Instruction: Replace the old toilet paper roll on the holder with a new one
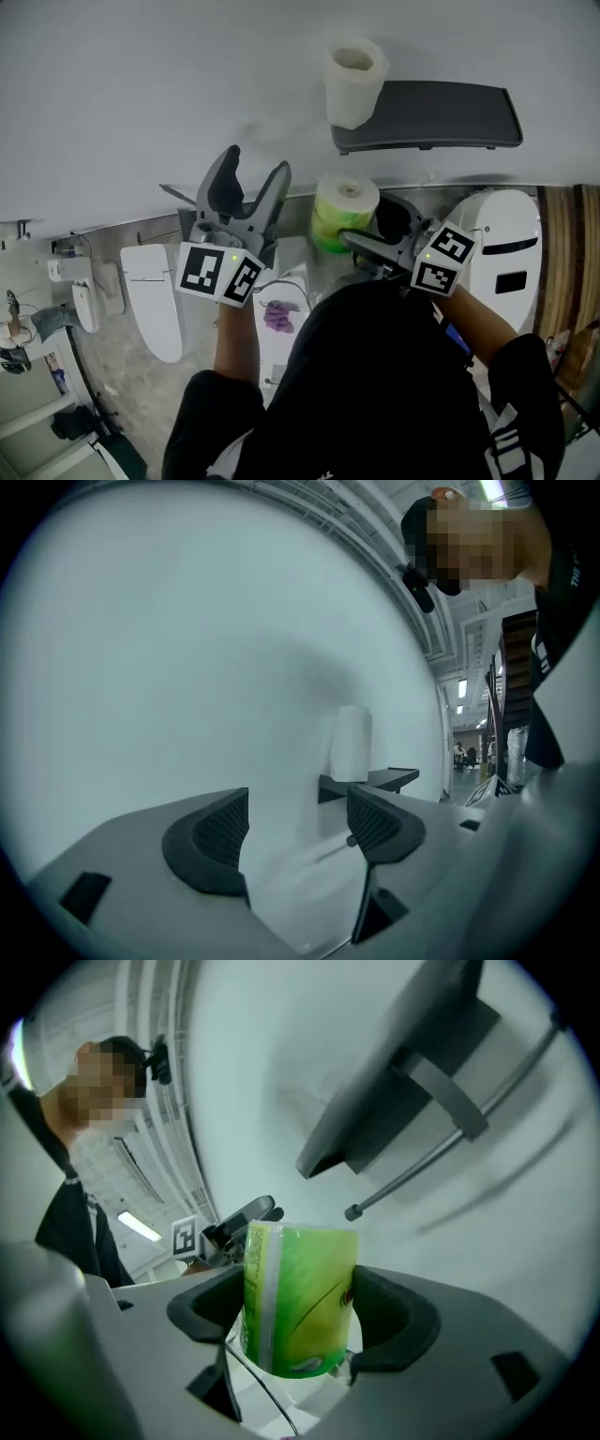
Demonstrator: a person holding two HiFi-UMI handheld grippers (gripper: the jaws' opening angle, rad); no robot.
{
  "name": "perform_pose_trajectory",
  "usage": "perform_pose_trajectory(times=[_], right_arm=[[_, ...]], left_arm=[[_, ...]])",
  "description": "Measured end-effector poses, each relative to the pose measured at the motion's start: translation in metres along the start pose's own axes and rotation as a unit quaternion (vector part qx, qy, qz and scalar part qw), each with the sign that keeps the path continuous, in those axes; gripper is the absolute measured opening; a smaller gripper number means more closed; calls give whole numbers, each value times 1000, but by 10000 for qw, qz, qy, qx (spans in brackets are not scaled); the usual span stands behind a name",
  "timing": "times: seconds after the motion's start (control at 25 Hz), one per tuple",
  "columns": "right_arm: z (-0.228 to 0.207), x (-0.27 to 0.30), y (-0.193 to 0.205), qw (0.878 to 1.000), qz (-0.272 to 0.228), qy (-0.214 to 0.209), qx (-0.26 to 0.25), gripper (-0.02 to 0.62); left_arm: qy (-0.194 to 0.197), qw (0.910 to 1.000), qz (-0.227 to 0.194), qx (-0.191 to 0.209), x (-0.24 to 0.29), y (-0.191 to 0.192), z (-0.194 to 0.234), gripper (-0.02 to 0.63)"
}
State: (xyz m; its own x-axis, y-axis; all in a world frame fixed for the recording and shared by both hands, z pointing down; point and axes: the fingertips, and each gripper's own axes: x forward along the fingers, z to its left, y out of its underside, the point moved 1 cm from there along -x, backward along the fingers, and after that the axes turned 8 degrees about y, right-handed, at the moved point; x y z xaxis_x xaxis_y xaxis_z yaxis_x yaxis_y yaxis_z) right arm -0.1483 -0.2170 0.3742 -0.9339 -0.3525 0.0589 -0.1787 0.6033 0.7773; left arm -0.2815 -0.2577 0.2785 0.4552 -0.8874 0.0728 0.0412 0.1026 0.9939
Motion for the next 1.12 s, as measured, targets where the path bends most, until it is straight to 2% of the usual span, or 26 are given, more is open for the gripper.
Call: perform_pose_trajectory(times=[0.12,0.28,0.44,0.6,0.76,0.92,1.12], right_arm=[[-10,16,1,9969,-205,-116,752,365],[-15,35,2,9869,-358,-272,1550,365],[-13,40,3,9852,-402,-280,1645,365],[-19,41,-7,9683,-867,-259,2328,365],[-19,44,-11,9628,-1127,-176,2449,365],[-24,43,-18,9419,-1636,-112,2933,365],[-28,46,-21,9251,-2014,-6,3220,365]], left_arm=[[-83,9999,83,16,-5,3,3,319],[-204,9997,159,55,-11,5,8,321],[-318,9993,184,76,-17,5,12,321],[-362,9991,214,69,-21,6,13,319],[-413,9988,250,89,-27,7,15,319],[-431,9986,275,115,-28,7,15,319],[-376,9986,345,141,-27,10,14,321]])
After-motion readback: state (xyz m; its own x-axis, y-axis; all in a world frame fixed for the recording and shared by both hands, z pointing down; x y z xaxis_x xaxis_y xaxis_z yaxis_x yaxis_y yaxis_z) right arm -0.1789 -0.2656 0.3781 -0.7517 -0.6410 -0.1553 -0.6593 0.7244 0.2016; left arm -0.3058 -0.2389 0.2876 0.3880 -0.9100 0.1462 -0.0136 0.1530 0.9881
